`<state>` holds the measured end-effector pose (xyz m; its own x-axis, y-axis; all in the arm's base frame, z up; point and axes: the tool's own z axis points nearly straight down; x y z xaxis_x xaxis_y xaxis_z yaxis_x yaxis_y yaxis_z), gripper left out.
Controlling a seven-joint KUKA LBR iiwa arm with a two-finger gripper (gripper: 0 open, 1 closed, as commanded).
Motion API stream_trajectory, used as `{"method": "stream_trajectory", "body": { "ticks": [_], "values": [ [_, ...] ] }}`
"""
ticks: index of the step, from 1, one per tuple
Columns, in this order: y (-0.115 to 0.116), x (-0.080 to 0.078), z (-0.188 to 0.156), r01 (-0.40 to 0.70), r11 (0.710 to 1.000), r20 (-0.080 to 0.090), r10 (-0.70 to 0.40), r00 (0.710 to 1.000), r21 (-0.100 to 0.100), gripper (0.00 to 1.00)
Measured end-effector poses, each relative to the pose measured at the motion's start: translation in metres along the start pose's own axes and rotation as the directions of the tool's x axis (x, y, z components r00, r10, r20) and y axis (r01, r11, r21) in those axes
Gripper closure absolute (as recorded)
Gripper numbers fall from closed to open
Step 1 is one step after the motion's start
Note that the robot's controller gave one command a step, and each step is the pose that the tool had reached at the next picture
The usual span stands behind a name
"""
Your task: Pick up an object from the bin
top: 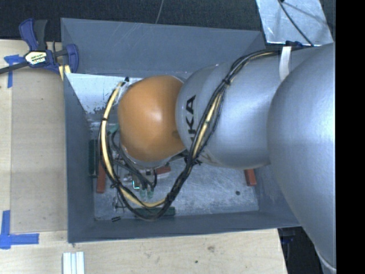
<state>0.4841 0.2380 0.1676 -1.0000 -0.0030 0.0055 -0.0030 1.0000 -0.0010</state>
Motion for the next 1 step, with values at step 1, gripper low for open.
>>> {"method": "stream_trajectory", "body": {
  "ticks": [1],
  "values": [
    [-0.0009,-0.0023,-0.004,-0.004,1.0,0.007,0.004,1.0,-0.002,0.0]
  ]
}}
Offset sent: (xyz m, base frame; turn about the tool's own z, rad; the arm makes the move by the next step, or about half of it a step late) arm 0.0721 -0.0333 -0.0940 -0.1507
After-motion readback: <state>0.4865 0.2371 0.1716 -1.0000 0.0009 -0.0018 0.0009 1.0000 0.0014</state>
